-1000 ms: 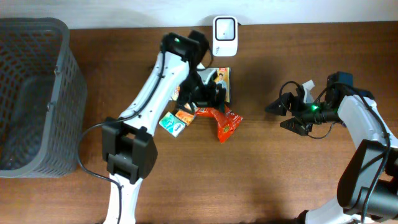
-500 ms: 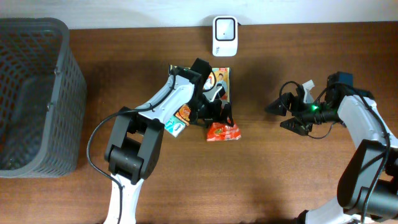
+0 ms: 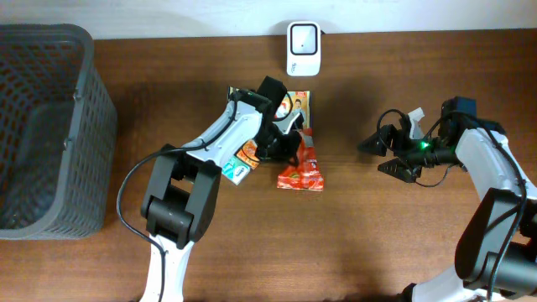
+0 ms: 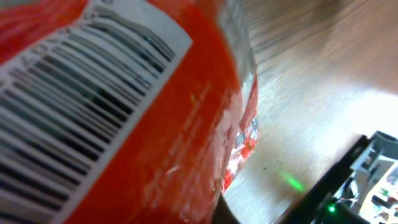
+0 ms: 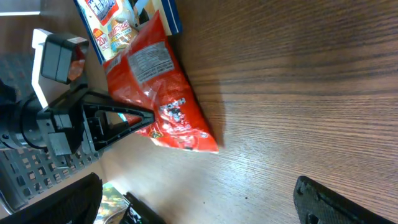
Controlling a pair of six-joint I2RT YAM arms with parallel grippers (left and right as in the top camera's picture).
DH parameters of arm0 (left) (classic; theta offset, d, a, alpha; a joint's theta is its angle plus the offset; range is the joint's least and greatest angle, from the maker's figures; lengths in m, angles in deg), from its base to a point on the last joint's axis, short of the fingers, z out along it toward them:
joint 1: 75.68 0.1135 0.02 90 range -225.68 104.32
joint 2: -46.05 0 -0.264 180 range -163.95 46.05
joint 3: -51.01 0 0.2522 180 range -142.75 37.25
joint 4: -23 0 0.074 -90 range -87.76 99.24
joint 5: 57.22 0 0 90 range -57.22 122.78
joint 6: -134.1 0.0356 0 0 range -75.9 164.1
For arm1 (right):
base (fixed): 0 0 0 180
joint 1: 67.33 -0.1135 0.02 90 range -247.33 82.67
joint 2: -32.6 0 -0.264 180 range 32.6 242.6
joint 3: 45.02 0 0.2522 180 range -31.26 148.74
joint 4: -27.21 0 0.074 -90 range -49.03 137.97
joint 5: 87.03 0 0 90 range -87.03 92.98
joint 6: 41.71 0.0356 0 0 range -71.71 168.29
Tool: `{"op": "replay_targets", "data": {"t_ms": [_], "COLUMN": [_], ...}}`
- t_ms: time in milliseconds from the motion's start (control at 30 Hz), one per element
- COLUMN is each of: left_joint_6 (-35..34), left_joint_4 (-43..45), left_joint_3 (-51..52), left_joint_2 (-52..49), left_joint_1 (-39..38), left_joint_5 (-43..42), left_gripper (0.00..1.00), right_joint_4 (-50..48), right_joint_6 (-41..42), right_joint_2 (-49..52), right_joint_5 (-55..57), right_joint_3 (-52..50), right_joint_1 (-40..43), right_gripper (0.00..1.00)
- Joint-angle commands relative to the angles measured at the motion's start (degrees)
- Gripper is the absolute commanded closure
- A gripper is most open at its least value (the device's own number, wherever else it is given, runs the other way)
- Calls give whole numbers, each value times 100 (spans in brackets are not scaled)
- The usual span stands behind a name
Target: Scan the item barcode
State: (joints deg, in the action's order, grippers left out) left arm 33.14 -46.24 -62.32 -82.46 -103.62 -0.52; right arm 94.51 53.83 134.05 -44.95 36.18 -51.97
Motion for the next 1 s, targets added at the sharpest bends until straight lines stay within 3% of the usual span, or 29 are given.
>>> {"op": "replay_targets", "data": {"t_ms": [0, 167, 400, 500, 733, 967], "left_joint_6": [15, 15, 9, -522, -1394, -1388], "left_joint_4": [-568, -1370, -1473, -1462, -944, -752], "left_joint_3": [-616, -1399, -1456, -1292, -166, 22], "left_joint_2": [452, 717, 723, 684, 636, 636], "left_joint_1": [35, -142, -1113, -1591, -1965, -2363], "left_joint_5": [1432, 3394, 5558, 6411, 6953, 6854], "left_gripper": [100, 100, 100, 100, 100, 98], "right_joint_4": [-24, -24, -28, -22, 33, 70], "right_joint_6": [-85, -85, -85, -85, -85, -85], "right_joint_2": [17, 17, 17, 17, 17, 17], "right_joint_5": [15, 15, 15, 15, 315, 315], "right_joint_3": [105, 105, 105, 105, 105, 105], "right_joint_1": [15, 9, 9, 9, 11, 11], "right_gripper": [2, 2, 2, 2, 2, 2]}}
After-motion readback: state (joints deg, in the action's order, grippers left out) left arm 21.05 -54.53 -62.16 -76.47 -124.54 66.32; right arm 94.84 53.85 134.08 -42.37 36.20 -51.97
